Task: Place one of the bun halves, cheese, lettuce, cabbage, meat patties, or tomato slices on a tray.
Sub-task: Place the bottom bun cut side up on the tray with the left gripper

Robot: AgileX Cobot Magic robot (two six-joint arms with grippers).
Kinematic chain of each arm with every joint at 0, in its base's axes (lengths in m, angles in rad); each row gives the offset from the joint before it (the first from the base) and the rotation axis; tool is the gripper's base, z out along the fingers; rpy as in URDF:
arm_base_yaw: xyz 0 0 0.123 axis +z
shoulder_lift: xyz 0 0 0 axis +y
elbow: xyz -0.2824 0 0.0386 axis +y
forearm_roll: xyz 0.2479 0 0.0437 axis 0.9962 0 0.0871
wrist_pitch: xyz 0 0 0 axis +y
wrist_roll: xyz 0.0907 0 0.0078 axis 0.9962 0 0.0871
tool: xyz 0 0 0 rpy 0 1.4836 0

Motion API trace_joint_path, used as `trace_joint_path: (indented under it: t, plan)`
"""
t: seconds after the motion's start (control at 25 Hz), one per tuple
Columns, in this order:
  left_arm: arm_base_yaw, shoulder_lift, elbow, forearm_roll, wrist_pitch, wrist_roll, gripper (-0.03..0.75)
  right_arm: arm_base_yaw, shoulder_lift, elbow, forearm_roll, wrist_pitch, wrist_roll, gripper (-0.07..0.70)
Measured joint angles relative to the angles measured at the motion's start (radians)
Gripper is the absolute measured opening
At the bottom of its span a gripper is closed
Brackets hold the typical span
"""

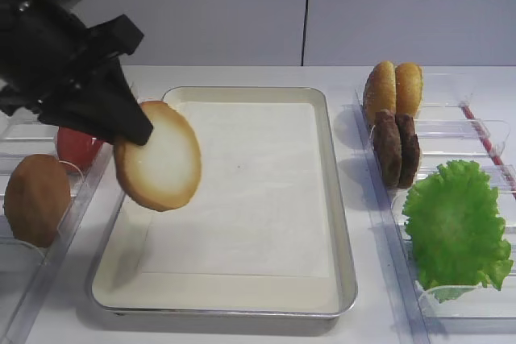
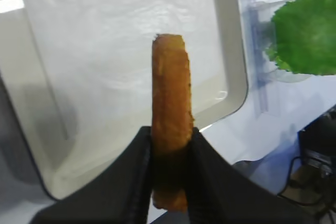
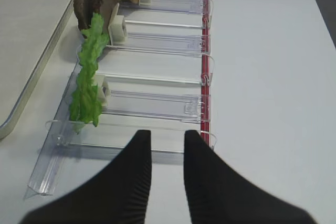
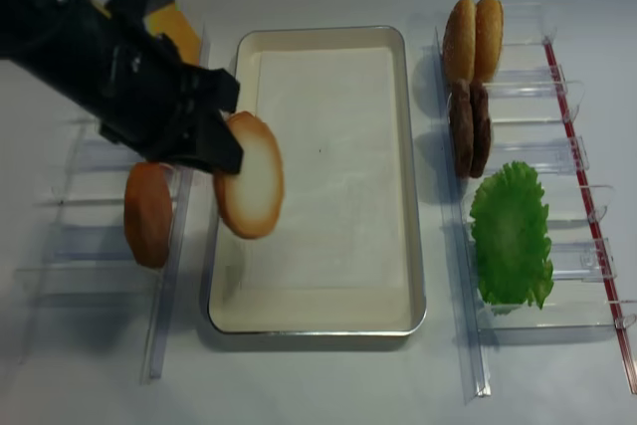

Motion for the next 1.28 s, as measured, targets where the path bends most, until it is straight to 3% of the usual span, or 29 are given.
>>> trace_joint_path:
  t: [0.28, 1.04, 1.28]
  plan:
    - [0.0, 0.122, -0.001, -0.232, -0.019, 0.124, 0.115, 0.0, 0.0, 0.0, 0.0, 0.0, 0.0, 0.188]
    - [-0.016, 0.338, -0.001, -0.346, -0.035, 0.255, 0.115, 0.0, 0.0, 0.0, 0.0, 0.0, 0.0, 0.188]
    - [-0.018, 0.37, -0.001, -0.344, -0.084, 0.265, 0.115, 0.0, 0.0, 0.0, 0.0, 0.0, 0.0, 0.188]
